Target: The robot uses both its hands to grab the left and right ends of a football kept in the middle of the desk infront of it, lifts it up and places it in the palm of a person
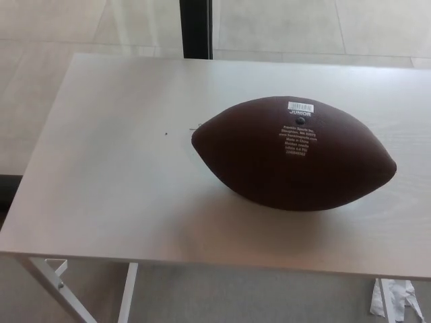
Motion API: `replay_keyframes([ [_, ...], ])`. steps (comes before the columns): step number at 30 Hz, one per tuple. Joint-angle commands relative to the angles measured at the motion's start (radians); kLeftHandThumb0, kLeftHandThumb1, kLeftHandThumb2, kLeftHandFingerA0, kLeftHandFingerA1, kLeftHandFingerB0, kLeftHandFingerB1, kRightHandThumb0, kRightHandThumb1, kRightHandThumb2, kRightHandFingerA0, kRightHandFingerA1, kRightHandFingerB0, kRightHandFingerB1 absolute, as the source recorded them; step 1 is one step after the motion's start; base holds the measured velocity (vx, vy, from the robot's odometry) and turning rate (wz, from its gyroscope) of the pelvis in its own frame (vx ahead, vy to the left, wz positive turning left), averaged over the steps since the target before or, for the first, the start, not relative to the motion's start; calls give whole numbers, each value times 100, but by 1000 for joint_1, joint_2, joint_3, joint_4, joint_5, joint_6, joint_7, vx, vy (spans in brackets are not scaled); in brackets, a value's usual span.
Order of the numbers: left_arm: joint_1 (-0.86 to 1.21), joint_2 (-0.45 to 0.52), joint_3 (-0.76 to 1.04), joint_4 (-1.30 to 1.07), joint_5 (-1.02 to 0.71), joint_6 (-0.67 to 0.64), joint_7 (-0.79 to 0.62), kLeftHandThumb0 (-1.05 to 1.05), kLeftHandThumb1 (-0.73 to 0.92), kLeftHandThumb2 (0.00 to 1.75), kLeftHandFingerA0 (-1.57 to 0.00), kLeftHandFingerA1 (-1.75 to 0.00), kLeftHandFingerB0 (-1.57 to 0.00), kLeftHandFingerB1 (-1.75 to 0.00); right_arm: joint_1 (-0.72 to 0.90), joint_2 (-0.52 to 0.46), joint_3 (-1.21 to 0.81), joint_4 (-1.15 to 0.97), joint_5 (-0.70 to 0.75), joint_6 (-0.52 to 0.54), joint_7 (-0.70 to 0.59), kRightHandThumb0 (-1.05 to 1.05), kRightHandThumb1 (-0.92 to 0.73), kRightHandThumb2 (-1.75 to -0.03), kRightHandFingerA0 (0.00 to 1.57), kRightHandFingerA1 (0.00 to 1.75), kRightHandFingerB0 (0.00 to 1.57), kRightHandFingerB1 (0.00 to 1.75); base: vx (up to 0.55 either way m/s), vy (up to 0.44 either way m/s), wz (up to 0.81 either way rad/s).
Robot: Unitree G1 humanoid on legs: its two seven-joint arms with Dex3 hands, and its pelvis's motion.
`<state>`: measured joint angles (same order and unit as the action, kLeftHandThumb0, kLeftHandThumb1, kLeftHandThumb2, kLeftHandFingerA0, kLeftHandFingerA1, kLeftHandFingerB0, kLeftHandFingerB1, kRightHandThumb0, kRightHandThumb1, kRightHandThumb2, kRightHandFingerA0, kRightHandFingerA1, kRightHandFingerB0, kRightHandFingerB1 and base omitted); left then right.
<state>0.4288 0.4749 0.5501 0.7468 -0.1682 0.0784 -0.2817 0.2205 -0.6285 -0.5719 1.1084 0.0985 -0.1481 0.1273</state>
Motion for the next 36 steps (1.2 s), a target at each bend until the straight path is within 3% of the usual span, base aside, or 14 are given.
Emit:
replay_keyframes([
  [1,-2,9,59,21,-113,17,-116,-67,40,59,-79,-56,-62,-43,-24,-24,-64,41,93,-85,41,-75,-44,-83,88,87,20,43,0,0,0],
  [6,-17,6,75,43,-131,6,-142,-71,40,80,-64,-64,-41,-48,-32,-29,-72,60,92,-100,42,-73,-61,-59,82,126,17,32,0,0,0],
  [7,-17,1,97,39,-163,12,-165,-74,52,56,-57,-59,-47,-37,-24,-40,-49,56,70,-100,56,-78,-54,-91,38,70,5,29,0,0,0],
  [10,-16,-8,130,3,-205,55,-172,-81,56,57,-53,-60,-31,-39,-18,-58,-14,47,51,-72,71,-88,-75,-62,37,43,0,13,0,0,0],
  [13,-99,-30,237,-81,-298,91,-77,-90,65,102,-30,-60,-9,-43,-53,-70,-116,-15,190,20,168,-98,-75,-112,7,33,0,11,0,0,0],
  [15,-133,-31,268,-97,-311,85,-59,-91,82,65,-38,-53,-16,-36,-91,-74,-160,-11,224,33,146,-105,-78,-113,6,28,0,4,0,0,0],
  [17,-179,-25,295,-186,-327,146,-1,-95,73,108,-31,-57,-13,-46,-124,-76,-214,-67,265,55,114,-103,-80,-112,11,28,0,5,0,0,0],
  [18,-204,-13,299,-216,-321,160,24,-95,85,66,-36,-52,-19,-37,-147,-80,-232,-81,275,62,97,-89,-90,-67,10,34,0,9,0,0,0],
  [19,-246,1,295,-249,-305,179,60,-91,66,107,-30,-60,-14,-48,-167,-89,-243,-96,272,54,76,-100,-78,-113,12,35,0,8,0,0,0],
  [26,-500,76,228,-518,-201,324,281,-105,85,68,-18,-95,-17,-79,-386,-72,-260,-335,315,165,-6,-103,-82,-118,13,44,0,1,0,0,0],
  [27,-553,78,223,-555,-214,358,304,-105,59,115,-33,-92,-10,-68,-410,-57,-250,-374,314,165,-15,-96,-92,-69,27,40,0,12,0,0,0],
  [30,-691,79,176,-611,-223,376,312,-105,62,113,-33,-75,-24,-62,-465,-6,-212,-480,300,164,-30,-92,-92,-72,25,66,6,31,0,0,0],
  [33,-808,72,94,-671,-195,428,328,-39,36,104,-5,-53,0,-50,-517,57,-159,-595,283,179,-55,-93,-77,-107,37,82,8,49,0,0,0],
  [36,-901,16,15,-688,-172,435,346,-93,88,76,-9,-39,-13,-27,-577,87,-111,-617,268,184,-38,-91,-70,-117,45,87,3,55,0,0,0],
])
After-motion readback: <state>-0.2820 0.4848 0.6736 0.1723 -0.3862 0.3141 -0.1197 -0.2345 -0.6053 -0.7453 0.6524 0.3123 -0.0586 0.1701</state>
